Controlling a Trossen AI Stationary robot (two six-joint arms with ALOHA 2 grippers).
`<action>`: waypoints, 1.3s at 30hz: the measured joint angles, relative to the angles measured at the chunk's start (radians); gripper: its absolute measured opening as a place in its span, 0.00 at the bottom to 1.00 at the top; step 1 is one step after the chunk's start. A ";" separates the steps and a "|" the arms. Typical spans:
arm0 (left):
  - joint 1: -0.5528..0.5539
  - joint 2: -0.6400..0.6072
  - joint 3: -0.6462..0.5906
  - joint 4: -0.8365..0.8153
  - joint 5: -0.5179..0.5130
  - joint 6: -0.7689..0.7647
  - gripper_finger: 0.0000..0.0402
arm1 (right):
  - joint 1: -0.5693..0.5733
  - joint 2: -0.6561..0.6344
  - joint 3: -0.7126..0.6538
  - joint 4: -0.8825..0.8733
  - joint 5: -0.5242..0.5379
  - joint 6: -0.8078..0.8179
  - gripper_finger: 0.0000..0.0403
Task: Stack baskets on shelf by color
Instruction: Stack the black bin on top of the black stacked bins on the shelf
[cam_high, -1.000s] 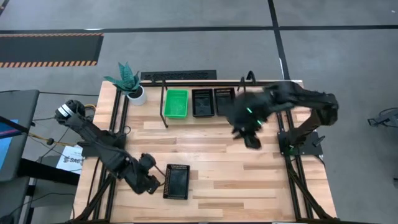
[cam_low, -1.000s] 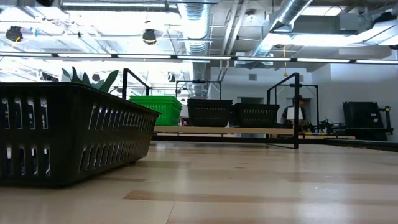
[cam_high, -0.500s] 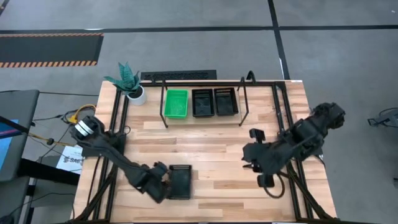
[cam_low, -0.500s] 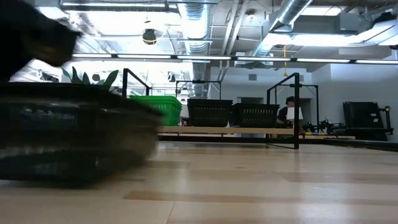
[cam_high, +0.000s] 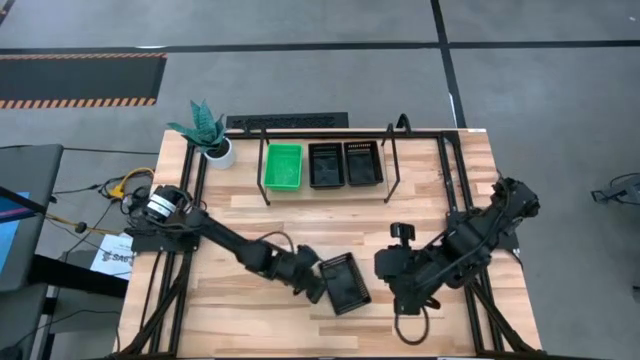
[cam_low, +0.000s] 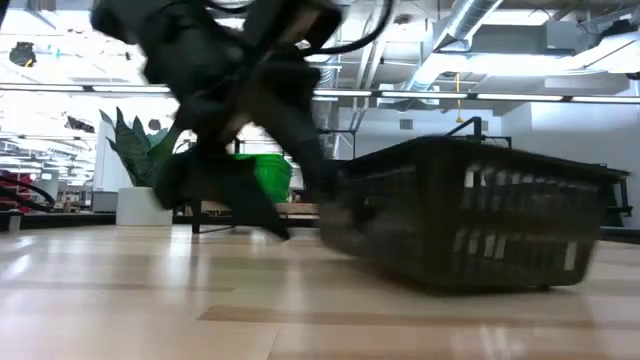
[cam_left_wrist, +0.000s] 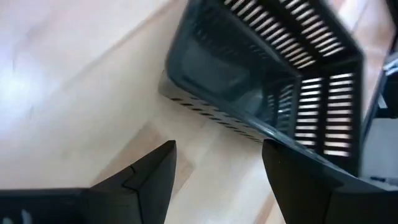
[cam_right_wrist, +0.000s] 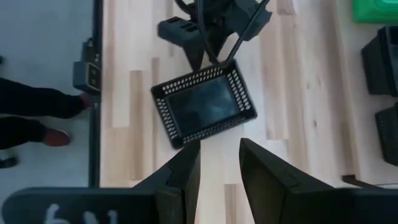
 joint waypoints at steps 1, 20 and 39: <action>0.008 0.000 0.015 -0.011 0.008 0.026 0.56 | 0.000 0.000 0.000 -0.003 0.000 -0.001 0.34; -0.085 -0.244 0.325 -0.671 -0.154 0.150 0.56 | 0.084 -0.023 -0.289 0.193 -0.029 -0.039 0.51; -0.128 -0.323 0.326 -0.707 -0.186 0.070 0.56 | -0.029 -0.002 -0.836 1.017 -0.211 -0.308 0.51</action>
